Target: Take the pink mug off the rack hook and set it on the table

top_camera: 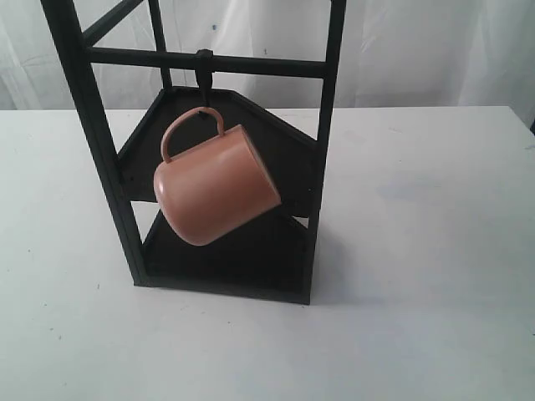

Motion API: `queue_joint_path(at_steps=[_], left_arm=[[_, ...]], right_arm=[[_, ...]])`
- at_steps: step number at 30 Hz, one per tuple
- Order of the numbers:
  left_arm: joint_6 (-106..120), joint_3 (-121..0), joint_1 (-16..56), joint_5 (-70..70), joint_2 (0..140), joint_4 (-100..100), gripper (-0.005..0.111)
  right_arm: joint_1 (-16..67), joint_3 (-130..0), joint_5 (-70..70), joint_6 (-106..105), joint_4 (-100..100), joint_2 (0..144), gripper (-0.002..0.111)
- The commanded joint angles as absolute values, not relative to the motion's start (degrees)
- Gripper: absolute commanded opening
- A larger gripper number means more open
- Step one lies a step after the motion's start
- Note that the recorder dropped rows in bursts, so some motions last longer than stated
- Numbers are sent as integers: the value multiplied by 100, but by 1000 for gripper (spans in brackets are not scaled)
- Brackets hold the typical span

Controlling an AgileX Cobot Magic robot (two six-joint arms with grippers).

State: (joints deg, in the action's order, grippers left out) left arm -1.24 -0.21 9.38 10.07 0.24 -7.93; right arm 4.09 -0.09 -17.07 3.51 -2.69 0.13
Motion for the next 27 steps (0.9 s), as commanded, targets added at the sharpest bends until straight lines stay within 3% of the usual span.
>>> queue_joint_path(at_steps=[1, 10, 21, 24, 27], left_arm=[[-123, 0, 913, 992, 0, -809, 0], [-123, 0, 913, 992, 0, -809, 0], [-123, 0, 913, 992, 0, -809, 0], [-123, 0, 913, 992, 0, -809, 0], [-123, 0, 913, 992, 0, -809, 0]], right_arm=[[400, 0, -1663, 286, -281, 0, 0], [400, 0, -1514, 286, -281, 0, 0], [400, 0, 1241, 1569, -1807, 0, 0], [400, 0, 1289, 1741, -1807, 0, 0], [451, -553, 309, 1974, -1600, 0, 0]])
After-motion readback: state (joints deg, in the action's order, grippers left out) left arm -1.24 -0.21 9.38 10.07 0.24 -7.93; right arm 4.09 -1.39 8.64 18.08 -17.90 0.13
